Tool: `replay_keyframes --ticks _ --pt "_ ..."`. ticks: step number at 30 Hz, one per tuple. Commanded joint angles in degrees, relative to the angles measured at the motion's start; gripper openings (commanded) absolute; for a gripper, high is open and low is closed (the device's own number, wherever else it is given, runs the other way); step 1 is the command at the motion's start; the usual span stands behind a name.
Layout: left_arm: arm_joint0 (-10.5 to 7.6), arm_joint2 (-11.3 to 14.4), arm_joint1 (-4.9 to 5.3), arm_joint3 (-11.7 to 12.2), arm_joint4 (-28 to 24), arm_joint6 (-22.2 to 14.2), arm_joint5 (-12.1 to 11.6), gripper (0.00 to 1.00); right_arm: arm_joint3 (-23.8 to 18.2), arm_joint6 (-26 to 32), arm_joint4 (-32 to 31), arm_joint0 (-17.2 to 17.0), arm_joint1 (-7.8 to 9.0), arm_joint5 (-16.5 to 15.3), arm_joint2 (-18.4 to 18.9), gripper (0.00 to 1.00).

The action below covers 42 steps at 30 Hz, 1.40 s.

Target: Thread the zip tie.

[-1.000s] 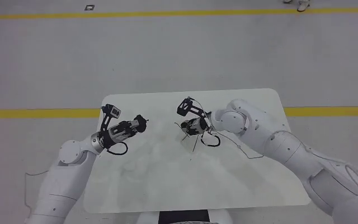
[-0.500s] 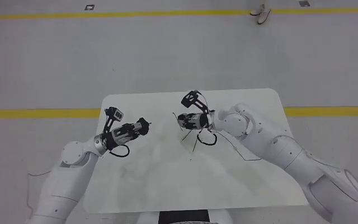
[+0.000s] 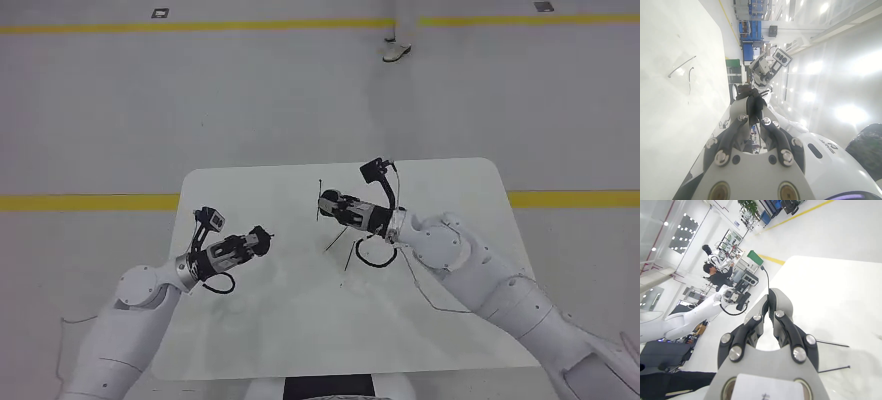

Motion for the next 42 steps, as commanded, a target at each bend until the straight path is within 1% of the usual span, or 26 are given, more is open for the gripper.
replay_keyframes --ticks 1,7,8,10,11,13,15,17,18,22,24,26,29,37,38,40,42 --pt "0.0 -0.01 0.0 0.0 -0.01 -0.01 0.0 0.0 0.05 -0.03 -0.08 0.03 0.01 0.0 -0.01 0.0" --pt "0.0 -0.01 0.0 0.0 -0.01 -0.01 0.0 0.0 0.05 -0.03 -0.08 0.03 0.01 0.0 -0.01 0.0" --pt "0.01 0.03 -0.01 0.03 0.12 0.39 0.02 0.0 0.05 -0.03 -0.08 0.03 0.01 0.0 -0.01 0.0" --pt "0.59 1.33 -0.3 0.01 -0.3 2.85 0.31 0.0 -0.76 -1.37 -0.9 -0.8 -0.26 0.78 -0.17 0.0" --pt "1.03 2.18 -0.53 0.06 -1.31 4.11 0.0 0.0 -1.2 -3.39 -2.13 -1.35 -0.57 1.55 -0.39 0.0" --pt "1.5 3.14 -0.89 0.02 -1.5 6.66 0.0 0.0 -1.6 -7.94 -4.3 -2.45 -1.19 3.23 -0.92 0.0" --pt "2.01 3.82 -1.35 -0.2 -0.69 9.81 0.0 0.0 -1.95 -13.16 -6.56 -3.7 -2.05 5.23 -1.85 0.0" --pt "2.38 4.18 -1.78 -0.58 0.13 12.15 0.0 0.0 -2.0 -16.43 -8.24 -4.53 -2.83 6.1 -2.86 0.0" --pt "2.56 4.34 -2.07 -0.71 0.8 13.43 0.0 0.0 -1.83 -19.08 -9.11 -5.13 -3.36 6.72 -3.35 0.0" --pt "2.84 4.49 -3.03 -0.75 1.78 16.06 0.0 0.0 -1.09 -25.3 -11.97 -6.56 -5.03 8.42 -5.0 0.0" --pt "2.92 4.47 -3.57 -0.56 1.57 16.8 0.0 0.0 -0.51 -28.24 -13.02 -7.24 -5.92 8.88 -5.72 0.0" --pt "2.93 4.5 -4.0 0.0 1.72 17.13 0.0 0.0 0.21 -29.95 -13.46 -7.67 -6.68 8.82 -6.34 0.0" --pt "2.66 4.72 -4.55 0.8 1.76 17.1 0.0 0.0 0.21 -29.95 -13.46 -7.67 -6.68 8.82 -6.34 0.0" --pt "2.66 4.72 -4.55 0.8 1.76 17.1 0.0 0.0 0.21 -29.95 -13.46 -7.67 -6.68 8.82 -6.34 0.0" --pt "2.68 4.88 -4.58 0.71 1.83 17.51 0.19 0.0 0.21 -29.95 -13.46 -7.67 -6.68 8.82 -6.34 0.0" --pt "2.96 5.44 -4.67 0.32 1.43 17.91 0.17 0.0 -0.34 -30.52 -14.89 -8.35 -6.82 9.17 -6.09 0.0" --pt "3.14 5.65 -4.68 0.45 0.59 17.29 0.0 0.0 -0.57 -31.06 -15.42 -9.31 -7.15 9.07 -6.02 0.0"
